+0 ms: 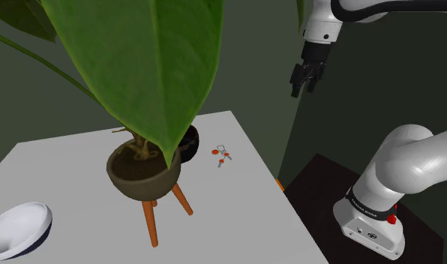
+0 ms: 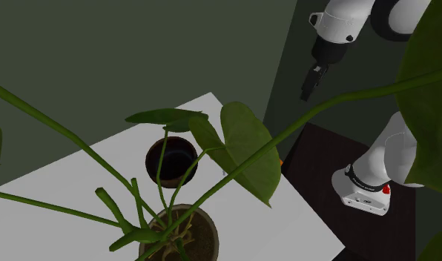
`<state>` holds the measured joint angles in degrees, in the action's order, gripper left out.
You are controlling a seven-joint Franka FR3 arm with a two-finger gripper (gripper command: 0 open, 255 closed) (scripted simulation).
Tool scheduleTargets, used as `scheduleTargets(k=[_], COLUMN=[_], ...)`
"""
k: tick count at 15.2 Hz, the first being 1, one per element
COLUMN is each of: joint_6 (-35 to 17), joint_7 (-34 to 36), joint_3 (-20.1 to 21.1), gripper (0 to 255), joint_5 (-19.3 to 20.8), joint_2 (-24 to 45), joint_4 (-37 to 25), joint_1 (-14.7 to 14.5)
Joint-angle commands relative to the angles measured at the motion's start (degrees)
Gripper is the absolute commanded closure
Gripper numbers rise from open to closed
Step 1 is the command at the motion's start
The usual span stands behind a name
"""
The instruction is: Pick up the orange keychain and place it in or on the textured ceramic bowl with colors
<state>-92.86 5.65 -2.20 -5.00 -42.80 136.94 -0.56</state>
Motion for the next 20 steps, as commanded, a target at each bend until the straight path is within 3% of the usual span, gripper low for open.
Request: scheduleTargets(k=[1, 11, 20], joint_6=[0.00, -19.98, -36.80], joint_7=[0.00, 6.89, 14.48], joint_3=[0.00, 8.09, 15.02], gripper=[0, 0, 0], joint_5=[0.00, -3.27, -1.95], joint_2=[0.00, 11.59, 28.62], joint_4=[0.00, 5.65, 3.29], joint_1=[0.00, -2.88, -4.04])
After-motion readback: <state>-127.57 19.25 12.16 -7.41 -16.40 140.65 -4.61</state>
